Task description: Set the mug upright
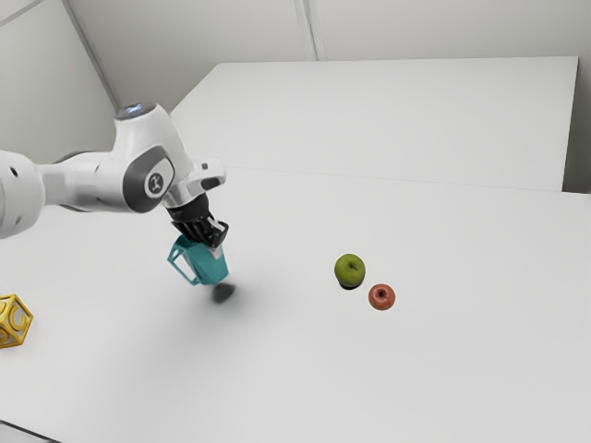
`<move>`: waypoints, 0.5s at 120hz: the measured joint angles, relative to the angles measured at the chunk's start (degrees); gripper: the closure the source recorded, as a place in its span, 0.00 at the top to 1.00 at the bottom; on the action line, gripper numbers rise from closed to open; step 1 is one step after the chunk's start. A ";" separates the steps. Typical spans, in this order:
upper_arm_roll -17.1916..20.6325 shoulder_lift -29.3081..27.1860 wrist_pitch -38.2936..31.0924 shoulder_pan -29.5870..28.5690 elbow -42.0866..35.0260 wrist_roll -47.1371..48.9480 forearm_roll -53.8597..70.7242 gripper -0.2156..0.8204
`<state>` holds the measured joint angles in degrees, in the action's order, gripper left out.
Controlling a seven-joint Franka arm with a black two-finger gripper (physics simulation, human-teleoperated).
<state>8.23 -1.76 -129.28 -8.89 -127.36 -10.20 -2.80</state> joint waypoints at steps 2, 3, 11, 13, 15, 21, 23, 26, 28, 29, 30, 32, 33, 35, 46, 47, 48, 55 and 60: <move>0.01 0.00 -0.51 -0.07 -0.26 0.39 0.21 0.04; 0.01 0.00 -0.75 -0.11 -0.39 0.58 0.31 0.04; 0.04 -0.03 -2.38 -0.41 -1.19 2.05 0.91 0.04; 0.04 -0.04 -2.71 -0.47 -1.39 2.41 1.06 0.04; 0.05 -0.10 -3.06 -0.54 -1.63 2.79 1.25 0.04; 0.06 -0.37 -4.17 -0.66 -2.56 3.90 1.76 0.04; 0.08 -0.45 -4.52 -0.69 -2.84 4.25 1.92 0.04; 0.12 -0.54 -4.99 -0.71 -3.16 4.77 2.12 0.04; 0.14 -0.63 -5.27 -0.69 -3.32 5.11 2.23 0.04; 0.15 -0.66 -5.40 -0.68 -3.39 5.27 2.28 0.04; 0.15 -0.71 -5.53 -0.66 -3.48 5.43 2.32 0.04; 0.17 -0.77 -5.78 -0.60 -3.65 5.75 2.41 0.04; 0.17 -0.80 -5.89 -0.57 -3.72 5.91 2.45 0.04; 0.18 -0.84 -6.11 -0.49 -3.86 6.23 2.53 0.04; 0.20 -0.93 -7.03 0.06 -4.41 8.13 3.67 0.04; 0.20 -0.92 -7.10 0.12 -4.44 8.30 3.76 0.04; 0.20 -0.91 -7.16 0.17 -4.46 8.46 3.84 0.04; 0.21 -0.84 -7.83 0.50 -5.04 9.56 4.28 0.04; 0.22 -0.71 -8.48 0.65 -5.59 10.28 4.50 0.04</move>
<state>8.44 -2.47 -137.76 -8.24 -132.95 0.08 1.70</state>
